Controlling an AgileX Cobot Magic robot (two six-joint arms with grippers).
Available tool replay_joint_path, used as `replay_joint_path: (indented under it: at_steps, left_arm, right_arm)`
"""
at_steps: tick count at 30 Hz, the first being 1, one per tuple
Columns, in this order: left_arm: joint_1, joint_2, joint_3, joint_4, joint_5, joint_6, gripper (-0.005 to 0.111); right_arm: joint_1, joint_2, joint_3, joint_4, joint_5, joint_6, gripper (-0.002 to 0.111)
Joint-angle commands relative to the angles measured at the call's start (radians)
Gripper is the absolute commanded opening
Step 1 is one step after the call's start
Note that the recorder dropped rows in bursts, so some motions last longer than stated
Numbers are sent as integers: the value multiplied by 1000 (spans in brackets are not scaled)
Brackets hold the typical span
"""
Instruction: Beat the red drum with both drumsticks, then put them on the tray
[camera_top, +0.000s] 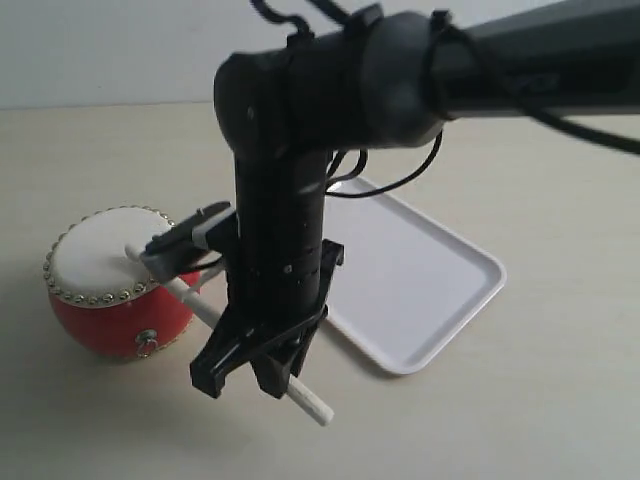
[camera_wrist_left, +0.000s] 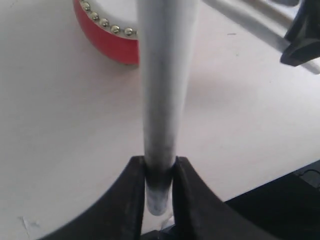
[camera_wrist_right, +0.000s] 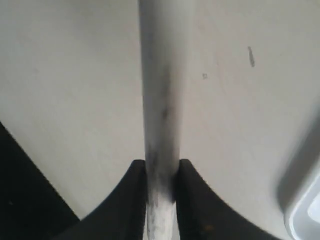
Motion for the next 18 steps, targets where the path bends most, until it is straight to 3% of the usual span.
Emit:
replay_joint_path:
  at_steps: [1,6,18]
  left_arm:
    - [1,-11,0,4,-3,-16,0]
    - [1,108,0,1,-3,15,0]
    - [1,677,0,-37,-3,126,0]
  right_arm:
    - [2,28,0,-5,-4,-12,0]
    - [2,-121,-13,-42,-4,-12,0]
    - [2,-422,-113,-90,-4,43,0]
